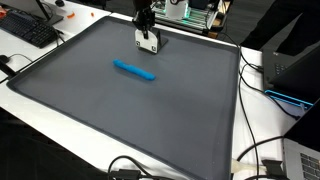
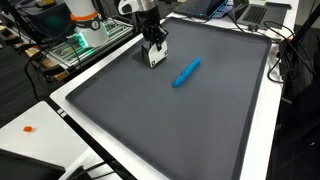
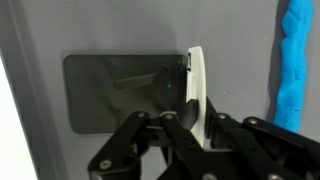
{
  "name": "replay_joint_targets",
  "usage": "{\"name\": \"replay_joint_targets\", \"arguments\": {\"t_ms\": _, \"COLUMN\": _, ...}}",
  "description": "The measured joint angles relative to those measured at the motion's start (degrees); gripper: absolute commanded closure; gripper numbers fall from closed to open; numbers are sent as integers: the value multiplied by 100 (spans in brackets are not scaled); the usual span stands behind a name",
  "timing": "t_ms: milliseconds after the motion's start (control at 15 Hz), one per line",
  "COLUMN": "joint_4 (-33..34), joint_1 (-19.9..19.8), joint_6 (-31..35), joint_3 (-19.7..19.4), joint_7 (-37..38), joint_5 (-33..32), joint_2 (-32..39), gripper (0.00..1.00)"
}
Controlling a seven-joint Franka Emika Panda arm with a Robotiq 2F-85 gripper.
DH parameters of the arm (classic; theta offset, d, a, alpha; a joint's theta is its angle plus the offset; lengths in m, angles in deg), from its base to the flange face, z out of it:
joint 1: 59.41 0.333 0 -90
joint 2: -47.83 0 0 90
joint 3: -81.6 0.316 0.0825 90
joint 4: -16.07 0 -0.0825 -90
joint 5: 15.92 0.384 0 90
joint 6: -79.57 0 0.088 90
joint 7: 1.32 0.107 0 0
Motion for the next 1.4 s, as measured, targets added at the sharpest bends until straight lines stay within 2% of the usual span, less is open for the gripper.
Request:
{"name": "replay_joint_targets", "arguments": {"t_ms": 333, "joint_4": 223, "joint_1": 2, "joint_6": -229, "joint_3": 5, "joint_7": 234, "joint_5": -735, "joint_2": -217, "gripper": 98}}
{"name": "replay_joint_targets", "arguments": {"t_ms": 600, "joint_4": 666, "joint_1": 26, "joint_6": -951, "joint_3": 81, "joint_7": 139, "joint_5": -1470, "joint_2": -342, "gripper": 98}}
{"name": "replay_joint_targets", "arguments": {"t_ms": 933, "joint_4": 1372, "joint_1": 258, "joint_6": -1858, "joint_3": 231, "joint_7": -839, "joint_5": -1631, "joint_2": -266, "gripper": 98}}
{"name": "replay_joint_targets", "arguments": {"t_ms": 1400, "joint_4": 2336, "joint_1": 412, "joint_6": -2487, "joint_3": 265, "joint_7": -2642, "joint_5": -1786, "joint_2": 363, "gripper": 98}}
